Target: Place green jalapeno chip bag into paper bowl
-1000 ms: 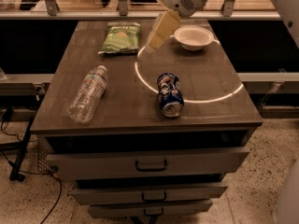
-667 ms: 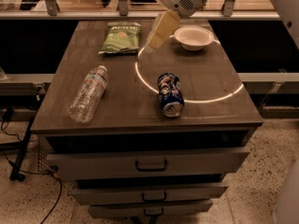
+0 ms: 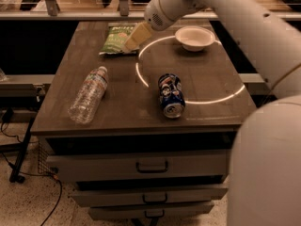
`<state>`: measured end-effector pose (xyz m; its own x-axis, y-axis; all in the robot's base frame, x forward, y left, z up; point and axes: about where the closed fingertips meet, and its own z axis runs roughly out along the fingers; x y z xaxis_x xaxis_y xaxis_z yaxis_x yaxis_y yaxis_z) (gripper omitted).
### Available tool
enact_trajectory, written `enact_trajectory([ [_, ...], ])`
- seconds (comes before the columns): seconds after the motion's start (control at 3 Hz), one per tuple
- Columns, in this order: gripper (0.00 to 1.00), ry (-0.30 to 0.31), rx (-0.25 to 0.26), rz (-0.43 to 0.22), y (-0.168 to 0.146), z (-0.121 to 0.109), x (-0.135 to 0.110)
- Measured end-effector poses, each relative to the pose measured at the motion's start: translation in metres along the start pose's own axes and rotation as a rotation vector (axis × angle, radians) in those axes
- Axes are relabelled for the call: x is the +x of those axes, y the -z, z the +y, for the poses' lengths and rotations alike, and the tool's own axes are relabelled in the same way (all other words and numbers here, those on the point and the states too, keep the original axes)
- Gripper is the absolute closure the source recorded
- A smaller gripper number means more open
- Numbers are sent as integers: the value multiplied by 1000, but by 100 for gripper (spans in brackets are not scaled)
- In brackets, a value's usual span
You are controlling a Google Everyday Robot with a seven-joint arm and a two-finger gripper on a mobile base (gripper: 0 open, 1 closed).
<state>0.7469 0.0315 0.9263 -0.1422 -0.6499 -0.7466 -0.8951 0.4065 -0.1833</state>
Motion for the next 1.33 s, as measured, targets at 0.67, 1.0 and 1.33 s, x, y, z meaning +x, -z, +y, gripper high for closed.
enact_trajectory([
  [0.67,0,-147,65,-39,-76,-36,5],
  [1.0,4,-233,89,-61,-111,-40,7],
  [1.33,34,-262,107,-69,-126,-39,8],
])
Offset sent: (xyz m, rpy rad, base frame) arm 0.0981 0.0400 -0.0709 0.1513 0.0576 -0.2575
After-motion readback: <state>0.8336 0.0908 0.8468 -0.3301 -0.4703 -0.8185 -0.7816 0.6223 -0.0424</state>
